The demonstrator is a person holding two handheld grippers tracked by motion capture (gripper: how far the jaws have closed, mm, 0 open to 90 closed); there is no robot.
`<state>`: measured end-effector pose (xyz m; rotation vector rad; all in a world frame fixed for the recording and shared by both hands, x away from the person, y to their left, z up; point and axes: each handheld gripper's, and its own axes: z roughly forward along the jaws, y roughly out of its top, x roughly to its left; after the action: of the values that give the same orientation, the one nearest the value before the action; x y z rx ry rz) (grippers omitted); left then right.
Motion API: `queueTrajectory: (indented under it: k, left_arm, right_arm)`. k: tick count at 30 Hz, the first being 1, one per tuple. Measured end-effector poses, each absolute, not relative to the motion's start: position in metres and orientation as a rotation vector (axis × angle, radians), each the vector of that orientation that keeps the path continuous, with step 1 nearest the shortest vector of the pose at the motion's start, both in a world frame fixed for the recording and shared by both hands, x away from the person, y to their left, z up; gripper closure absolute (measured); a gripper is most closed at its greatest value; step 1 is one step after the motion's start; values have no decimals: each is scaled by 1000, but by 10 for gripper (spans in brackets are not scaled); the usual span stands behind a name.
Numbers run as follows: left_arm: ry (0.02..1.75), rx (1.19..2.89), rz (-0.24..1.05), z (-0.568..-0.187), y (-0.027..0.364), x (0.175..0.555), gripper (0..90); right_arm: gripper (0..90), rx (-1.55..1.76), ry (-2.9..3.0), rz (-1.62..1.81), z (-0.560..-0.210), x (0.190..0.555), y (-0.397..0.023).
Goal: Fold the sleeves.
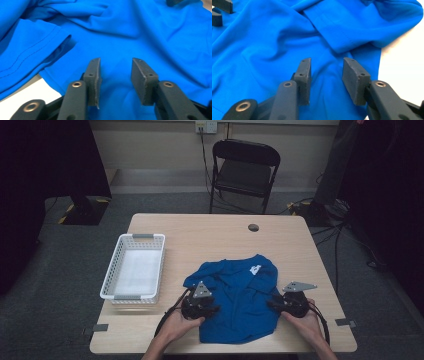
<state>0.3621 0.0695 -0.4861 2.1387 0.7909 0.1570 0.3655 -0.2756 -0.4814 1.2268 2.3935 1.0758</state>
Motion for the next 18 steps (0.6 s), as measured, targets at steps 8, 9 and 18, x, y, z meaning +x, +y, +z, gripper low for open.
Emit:
queueTrajectory:
  k: [8,9,18]
  left_arm:
    - [745,2180,201,-484,71,345,605]
    - [736,2187,205,-484,71,342,600]
    - [687,2199,171,-483,77,330,580]
  right_arm:
    - [590,1167,2404,1071,-482,341,-275]
    - [590,1160,2411,1072,-481,337,-274]
    - [590,1096,2439,1078,-481,311,-269]
